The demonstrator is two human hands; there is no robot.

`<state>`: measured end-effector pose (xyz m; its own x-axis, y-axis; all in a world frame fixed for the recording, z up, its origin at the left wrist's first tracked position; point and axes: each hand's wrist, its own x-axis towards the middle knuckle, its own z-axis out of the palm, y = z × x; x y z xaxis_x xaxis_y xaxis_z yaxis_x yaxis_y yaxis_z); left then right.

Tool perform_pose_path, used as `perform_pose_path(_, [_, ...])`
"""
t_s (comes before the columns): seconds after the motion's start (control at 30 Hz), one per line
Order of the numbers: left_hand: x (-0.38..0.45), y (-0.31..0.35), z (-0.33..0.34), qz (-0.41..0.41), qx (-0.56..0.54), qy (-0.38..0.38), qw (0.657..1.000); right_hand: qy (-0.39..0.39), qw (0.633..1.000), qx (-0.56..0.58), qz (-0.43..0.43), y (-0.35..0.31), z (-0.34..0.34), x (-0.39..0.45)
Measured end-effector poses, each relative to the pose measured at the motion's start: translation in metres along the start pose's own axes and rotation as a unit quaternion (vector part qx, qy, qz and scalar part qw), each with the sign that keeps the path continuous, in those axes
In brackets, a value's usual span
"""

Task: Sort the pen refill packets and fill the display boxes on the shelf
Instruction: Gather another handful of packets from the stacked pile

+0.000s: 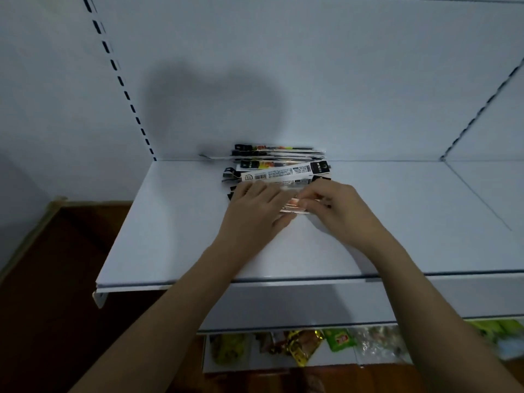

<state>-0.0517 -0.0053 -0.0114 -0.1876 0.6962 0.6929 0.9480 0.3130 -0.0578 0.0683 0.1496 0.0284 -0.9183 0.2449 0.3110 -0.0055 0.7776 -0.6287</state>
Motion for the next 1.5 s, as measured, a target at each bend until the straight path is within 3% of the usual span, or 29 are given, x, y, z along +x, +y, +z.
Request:
perform_pose_path(0.07, [-0.002, -0.001, 0.002, -0.009, 0.006, -0.01, 1.0, 0.003, 0.999, 0.052, 0.008, -0.002, 0.002, -0.004])
perform_pose_path(0.17, [-0.003, -0.001, -0.002, -0.076, 0.009, -0.013, 0.997, 0.082, 0.99, 0.1, 0.052, 0.013, -0.004, -0.002])
perform_pose_path(0.23, [-0.003, 0.0, -0.007, -0.131, 0.009, -0.011, 0.991, 0.107, 0.992, 0.029, 0.061, 0.032, -0.009, 0.003])
perform_pose_path(0.37, [-0.001, 0.0, -0.01, -0.18, 0.011, -0.015, 0.983, 0.08, 0.989, -0.117, 0.027, 0.061, 0.001, 0.005])
perform_pose_path(0.53, [-0.005, 0.001, -0.007, -0.215, -0.031, -0.047, 0.975, 0.117, 0.986, -0.114, -0.018, 0.068, 0.005, 0.004])
perform_pose_path(0.83, [-0.001, 0.005, -0.011, -0.092, 0.019, 0.019, 0.995, 0.161, 0.984, 0.014, -0.074, 0.053, -0.001, -0.003])
perform_pose_path(0.97, [-0.001, -0.002, -0.003, -0.032, 0.042, -0.025, 0.998, 0.074, 0.977, 0.199, -0.004, 0.036, 0.004, -0.008])
perform_pose_path(1.07, [-0.005, -0.006, -0.001, -0.033, 0.057, -0.05, 0.997, 0.088, 0.965, 0.248, 0.021, 0.029, -0.001, -0.008])
perform_pose_path(1.17, [-0.006, -0.008, -0.005, -0.129, 0.031, -0.038, 0.99, 0.133, 0.975, 0.179, 0.027, 0.043, -0.006, -0.008])
perform_pose_path(1.27, [-0.006, -0.009, -0.006, -0.207, 0.009, -0.027, 0.978, 0.114, 0.993, 0.024, 0.026, 0.059, 0.0, -0.008])
perform_pose_path(1.37, [-0.004, -0.005, -0.007, -0.202, 0.018, -0.021, 0.979, 0.088, 0.994, -0.067, -0.005, 0.067, 0.007, -0.005])
perform_pose_path(1.5, [-0.002, -0.003, -0.008, -0.15, 0.054, -0.016, 0.987, 0.145, 0.983, -0.104, -0.044, 0.068, 0.003, -0.003])
